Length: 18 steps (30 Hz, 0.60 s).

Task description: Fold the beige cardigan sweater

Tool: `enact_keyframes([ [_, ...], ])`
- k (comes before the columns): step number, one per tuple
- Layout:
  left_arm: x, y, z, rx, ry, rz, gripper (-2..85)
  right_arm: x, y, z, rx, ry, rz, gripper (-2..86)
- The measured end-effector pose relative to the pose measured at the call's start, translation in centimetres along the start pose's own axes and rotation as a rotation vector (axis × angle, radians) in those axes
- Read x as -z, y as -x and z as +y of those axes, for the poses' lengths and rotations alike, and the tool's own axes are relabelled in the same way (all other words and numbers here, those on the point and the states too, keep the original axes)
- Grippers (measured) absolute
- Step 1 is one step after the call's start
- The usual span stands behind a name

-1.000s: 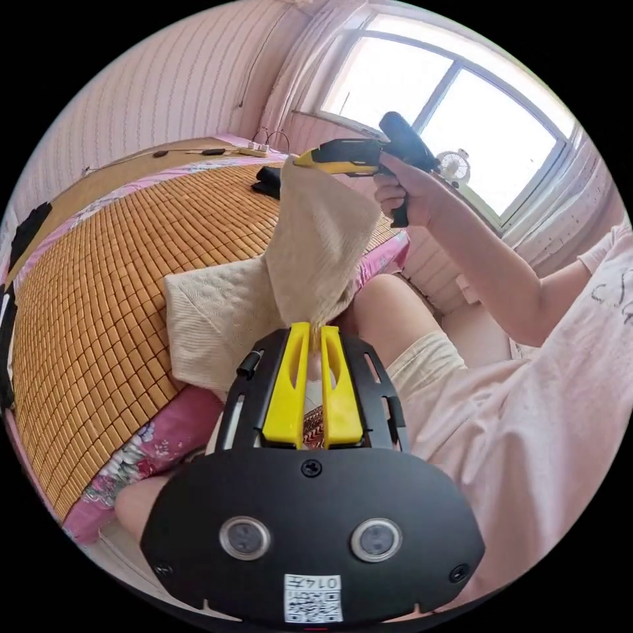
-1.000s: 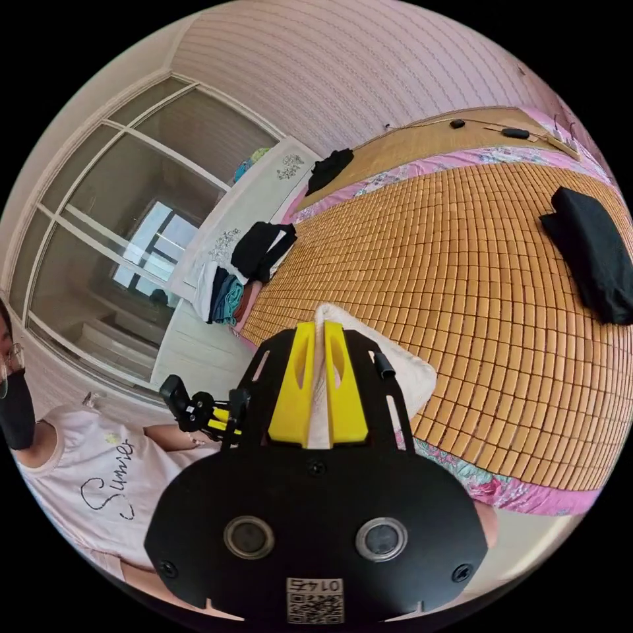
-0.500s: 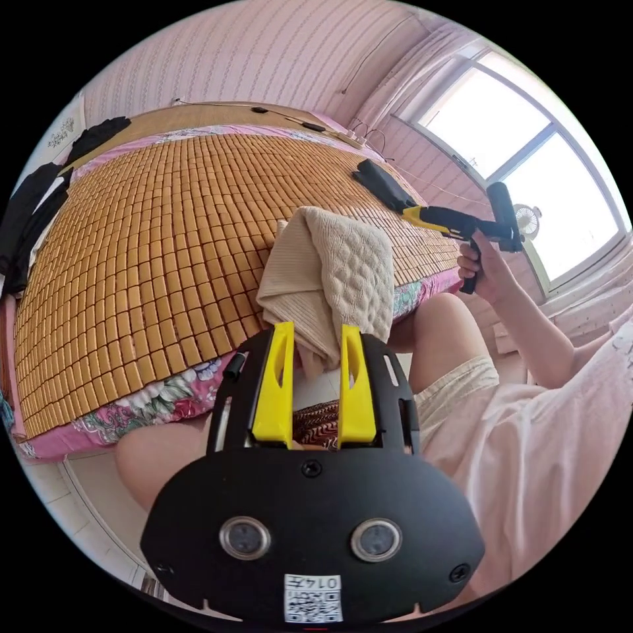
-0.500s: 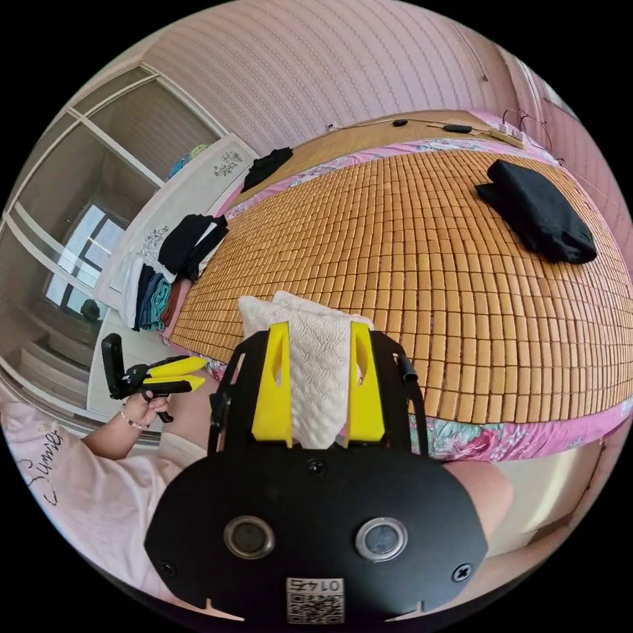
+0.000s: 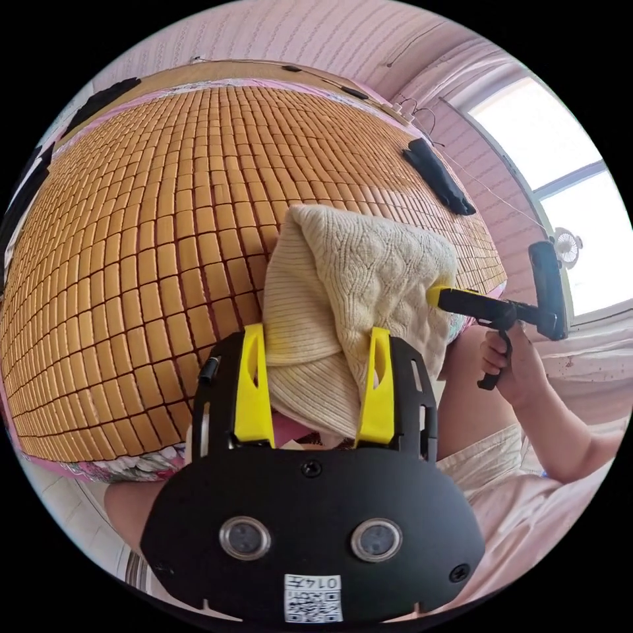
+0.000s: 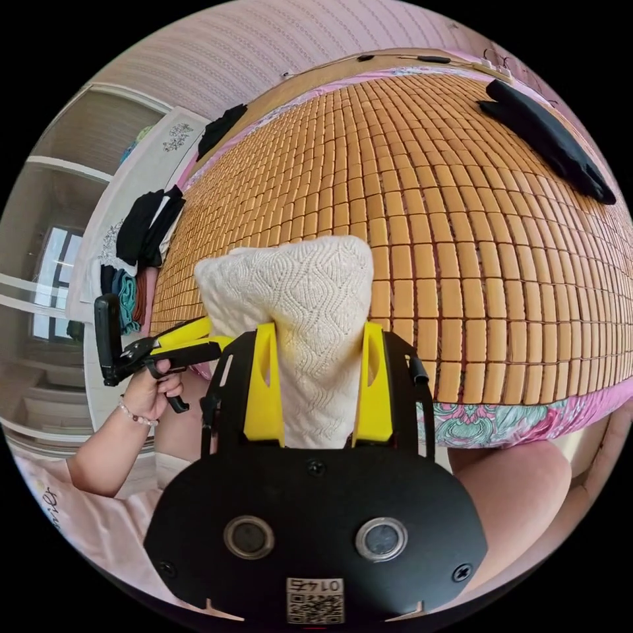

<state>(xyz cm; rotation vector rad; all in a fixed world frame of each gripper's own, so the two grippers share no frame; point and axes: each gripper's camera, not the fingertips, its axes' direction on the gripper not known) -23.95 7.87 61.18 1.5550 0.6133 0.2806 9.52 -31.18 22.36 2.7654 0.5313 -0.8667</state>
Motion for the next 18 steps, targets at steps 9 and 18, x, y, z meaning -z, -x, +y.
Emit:
enact_keyframes([
  [9,4.2,1.3,0.4,-0.061,0.004,0.097,10.4,0.0,3.4,-1.0,0.139,0.045,-0.126,12.2],
  [18,15.4,8.3,11.2,0.238,-0.482,0.207,8.2,3.8,25.4,-2.2,0.919,-0.014,-0.090,10.4],
])
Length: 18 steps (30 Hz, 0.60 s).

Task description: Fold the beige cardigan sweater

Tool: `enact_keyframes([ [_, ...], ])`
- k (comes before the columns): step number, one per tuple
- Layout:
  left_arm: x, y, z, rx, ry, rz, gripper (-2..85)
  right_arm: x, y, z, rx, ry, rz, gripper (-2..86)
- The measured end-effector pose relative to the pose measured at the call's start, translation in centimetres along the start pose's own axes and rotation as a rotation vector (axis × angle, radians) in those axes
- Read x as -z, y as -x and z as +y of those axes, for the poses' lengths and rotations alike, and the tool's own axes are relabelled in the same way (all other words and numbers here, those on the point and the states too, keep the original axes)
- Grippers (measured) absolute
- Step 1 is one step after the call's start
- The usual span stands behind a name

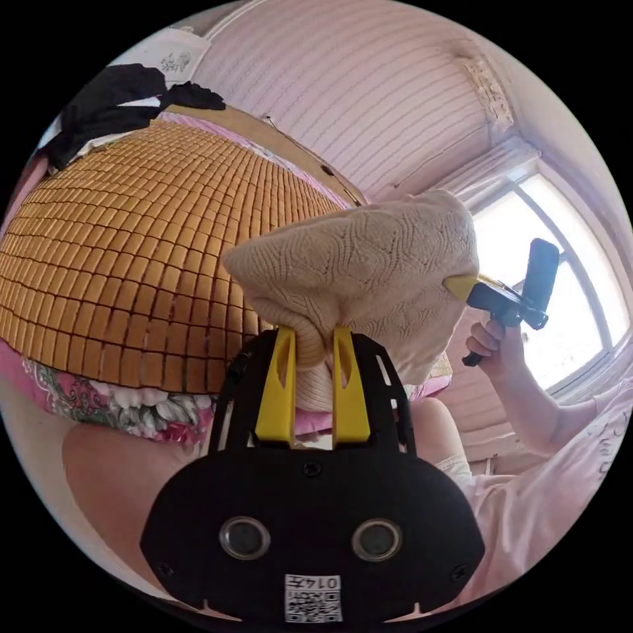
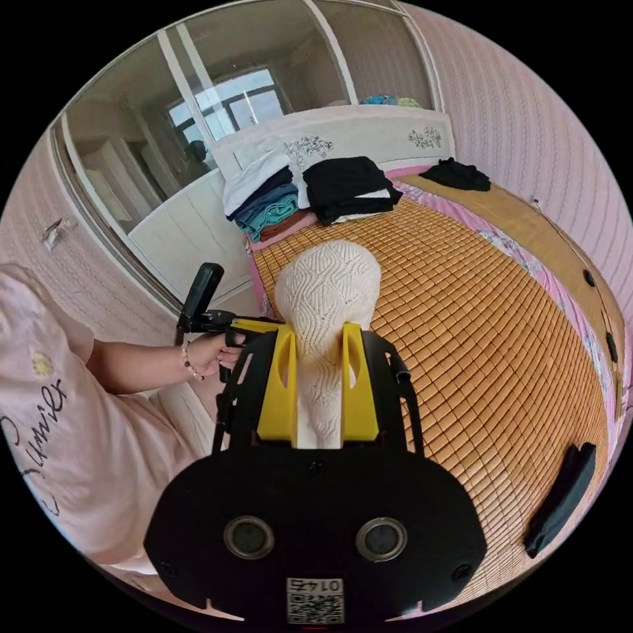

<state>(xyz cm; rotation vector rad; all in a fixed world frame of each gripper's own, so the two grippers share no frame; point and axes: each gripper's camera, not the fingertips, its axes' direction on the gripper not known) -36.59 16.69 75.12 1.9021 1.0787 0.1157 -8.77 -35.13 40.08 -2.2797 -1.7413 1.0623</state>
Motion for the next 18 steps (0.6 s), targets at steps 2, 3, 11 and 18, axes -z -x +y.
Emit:
enact_keyframes([
  [2,5.1,0.7,0.3,0.031,-0.147,-0.030,8.2,0.0,2.9,-5.7,0.177,-0.036,-0.054,10.3],
  [3,8.4,1.1,0.2,0.046,-0.236,-0.065,8.2,-0.1,3.5,-7.1,0.216,-0.044,-0.070,10.3],
  [11,24.8,4.0,-12.8,-0.001,-0.607,-0.383,10.1,-2.9,4.8,-34.9,0.393,-0.109,-0.121,12.1],
  [18,26.9,16.3,-28.5,0.218,-0.494,-0.661,12.3,-16.6,0.9,-51.2,0.114,0.029,-0.025,9.3],
])
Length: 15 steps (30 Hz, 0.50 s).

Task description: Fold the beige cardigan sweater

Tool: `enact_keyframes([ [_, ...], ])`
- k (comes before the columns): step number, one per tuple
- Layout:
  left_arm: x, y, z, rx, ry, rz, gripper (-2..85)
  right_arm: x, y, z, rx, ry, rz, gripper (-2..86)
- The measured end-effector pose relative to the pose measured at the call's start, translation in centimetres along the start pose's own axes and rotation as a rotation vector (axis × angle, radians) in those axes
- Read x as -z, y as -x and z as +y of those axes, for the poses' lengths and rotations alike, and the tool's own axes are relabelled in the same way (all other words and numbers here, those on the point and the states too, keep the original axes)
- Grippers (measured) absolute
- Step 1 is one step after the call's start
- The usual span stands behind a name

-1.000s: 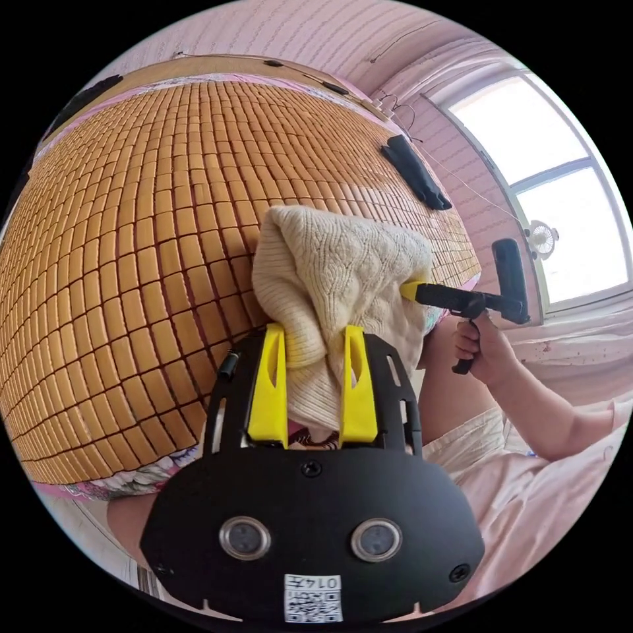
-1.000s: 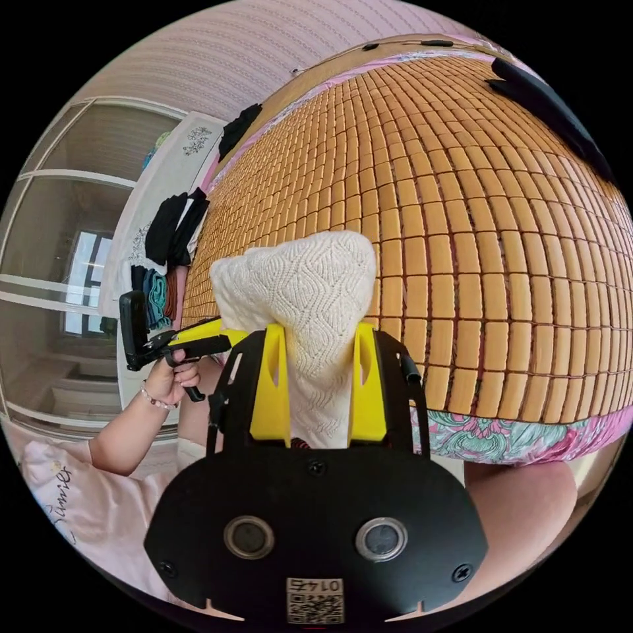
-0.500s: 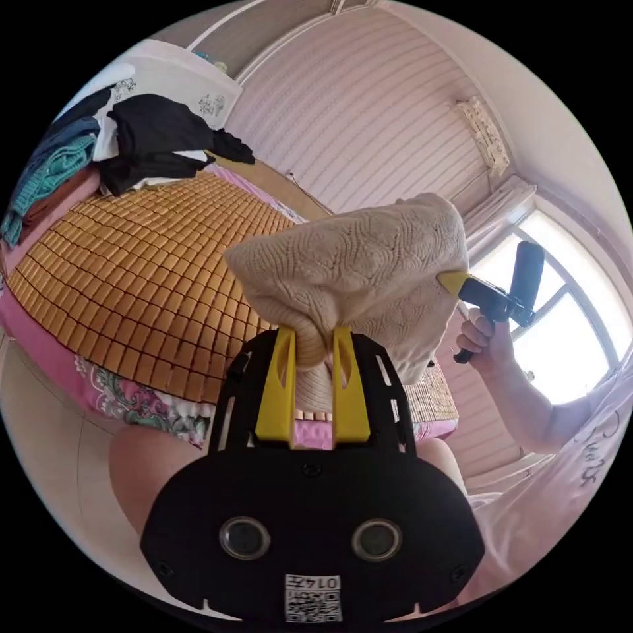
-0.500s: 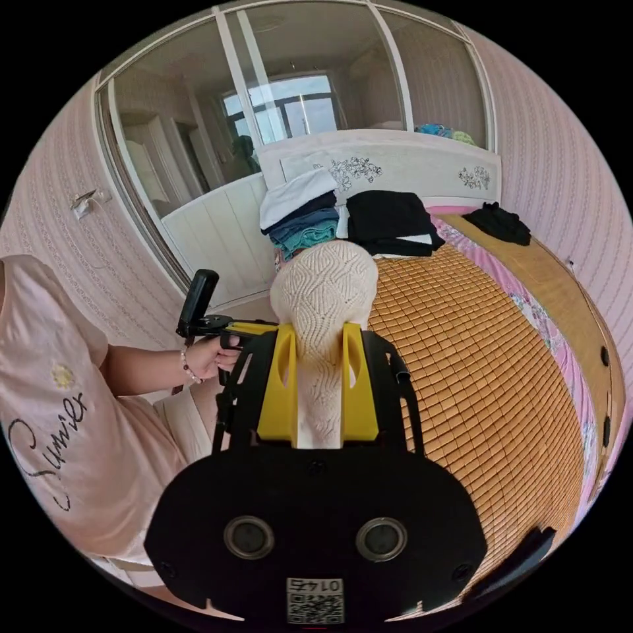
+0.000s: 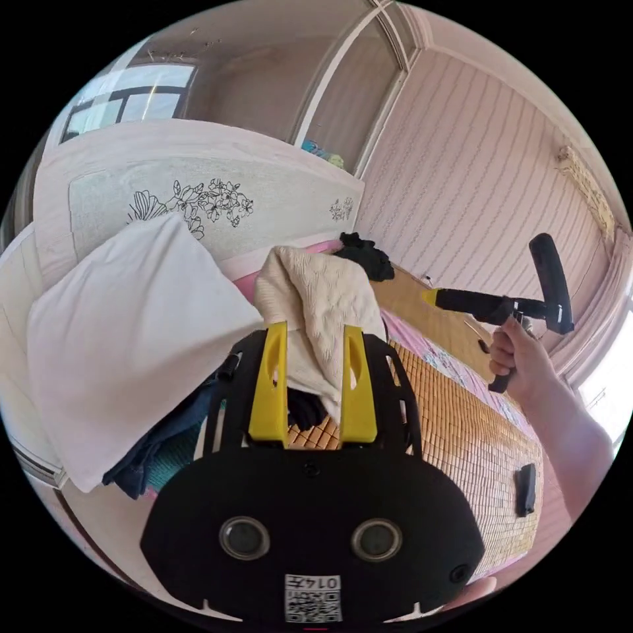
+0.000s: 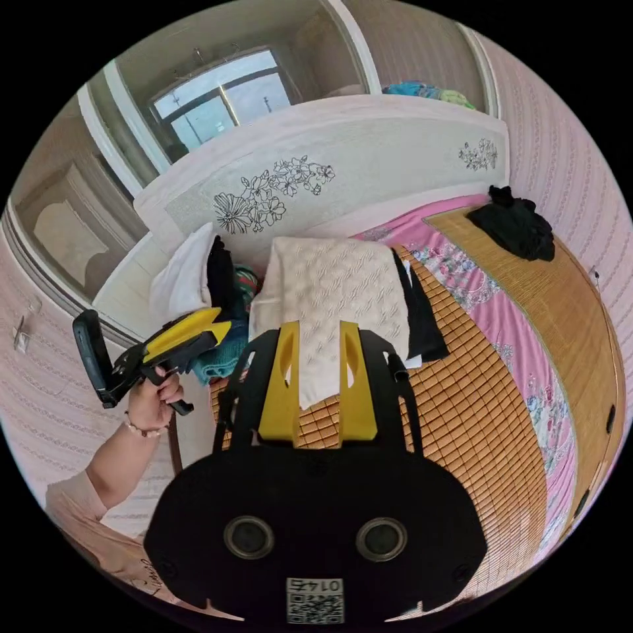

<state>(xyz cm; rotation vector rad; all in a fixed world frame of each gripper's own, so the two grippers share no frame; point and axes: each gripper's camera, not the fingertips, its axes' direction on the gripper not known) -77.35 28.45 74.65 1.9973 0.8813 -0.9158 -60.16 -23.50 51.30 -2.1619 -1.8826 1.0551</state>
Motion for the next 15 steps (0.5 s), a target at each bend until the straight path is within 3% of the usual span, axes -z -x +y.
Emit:
enact_keyframes([
  [3,-3.5,0.2,1.1,-0.039,0.095,-0.021,12.3,-8.9,0.6,0.4,-0.002,0.197,-0.050,8.4],
  [7,-5.0,0.4,4.1,-0.040,0.129,0.028,12.1,-11.8,2.7,0.3,0.058,0.218,-0.002,8.2],
  [9,-3.9,-0.2,6.6,-0.071,0.106,0.064,11.8,-11.7,3.2,0.4,0.077,0.251,0.003,8.2],
  [15,2.3,-4.9,17.6,-0.219,0.110,0.132,11.8,-4.2,4.6,5.9,0.110,0.082,-0.073,8.0],
])
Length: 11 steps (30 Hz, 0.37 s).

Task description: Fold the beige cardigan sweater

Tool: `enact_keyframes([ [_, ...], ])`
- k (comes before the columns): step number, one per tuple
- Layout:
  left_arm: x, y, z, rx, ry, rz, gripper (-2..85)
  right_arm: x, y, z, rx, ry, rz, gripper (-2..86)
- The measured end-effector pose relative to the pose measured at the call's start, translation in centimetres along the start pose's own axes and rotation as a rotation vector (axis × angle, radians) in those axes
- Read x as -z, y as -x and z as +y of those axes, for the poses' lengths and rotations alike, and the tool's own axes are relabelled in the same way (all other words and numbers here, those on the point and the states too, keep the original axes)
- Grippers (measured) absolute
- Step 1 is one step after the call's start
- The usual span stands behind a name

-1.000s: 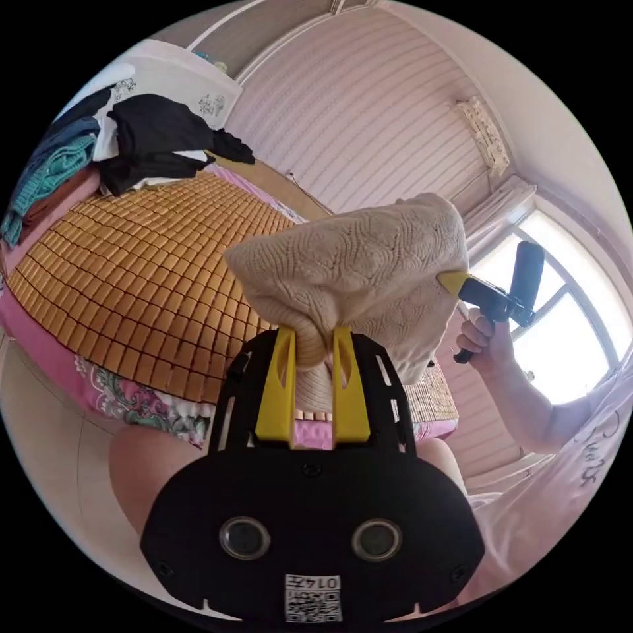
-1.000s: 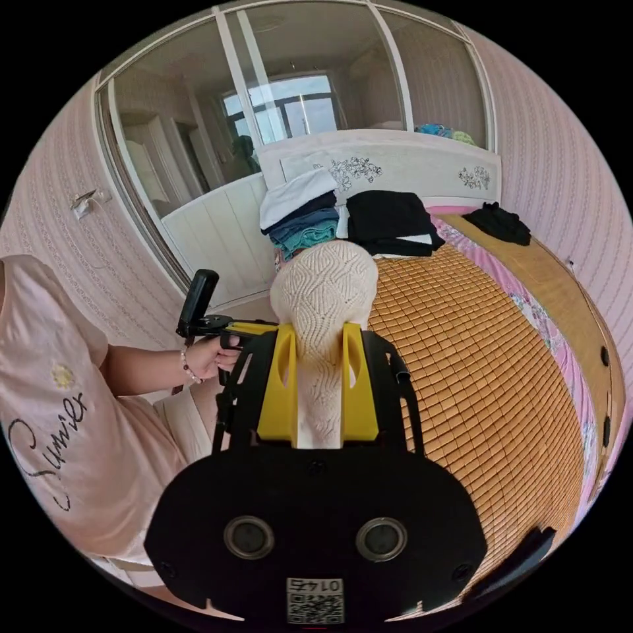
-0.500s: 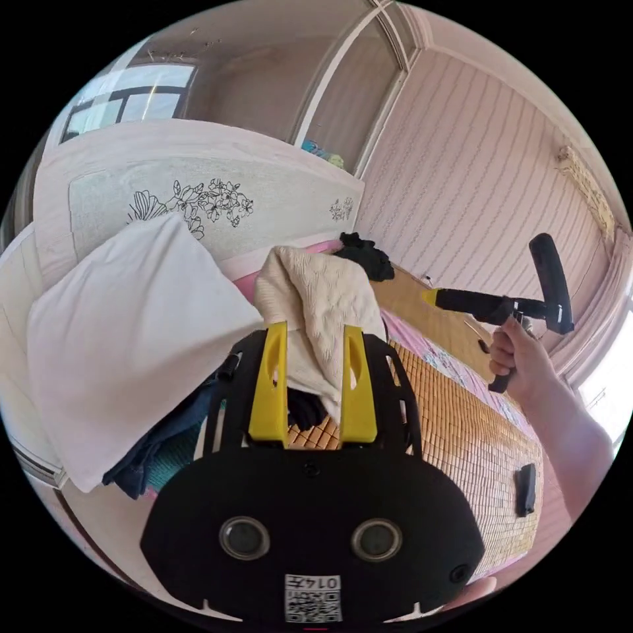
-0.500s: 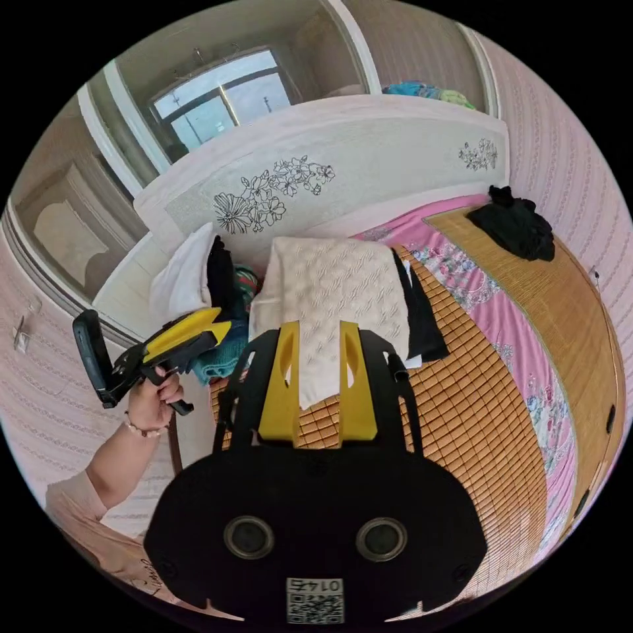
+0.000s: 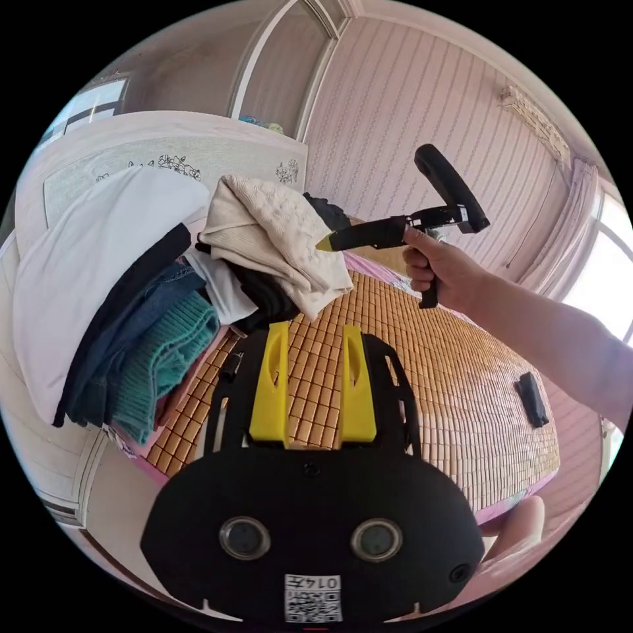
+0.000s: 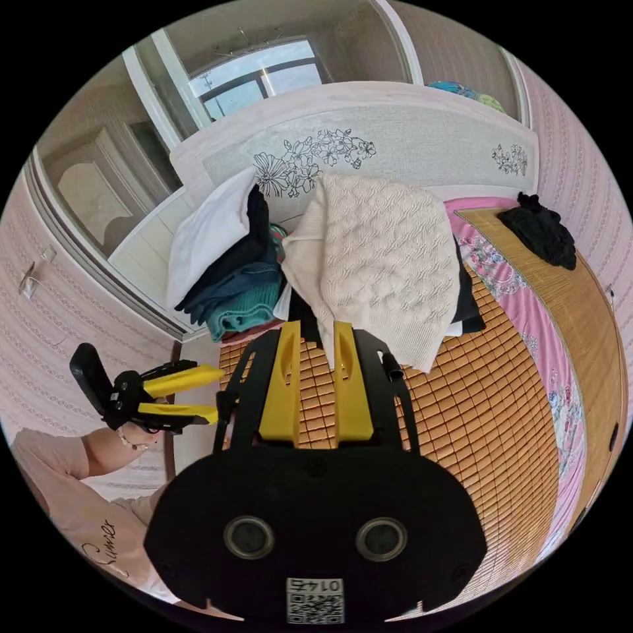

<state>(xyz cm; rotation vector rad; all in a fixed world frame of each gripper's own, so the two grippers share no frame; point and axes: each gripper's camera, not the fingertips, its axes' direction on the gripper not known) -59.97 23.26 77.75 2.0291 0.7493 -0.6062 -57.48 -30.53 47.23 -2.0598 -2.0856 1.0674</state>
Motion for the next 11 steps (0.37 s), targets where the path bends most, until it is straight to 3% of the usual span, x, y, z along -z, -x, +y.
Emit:
enact_keyframes([
  [6,4.6,-8.3,12.6,-0.060,0.103,0.050,11.9,8.0,3.3,15.8,0.028,-0.013,-0.001,8.0],
  [11,8.4,-14.6,19.5,-0.090,0.097,0.120,11.4,14.2,4.7,32.7,-0.137,0.064,0.130,8.1],
])
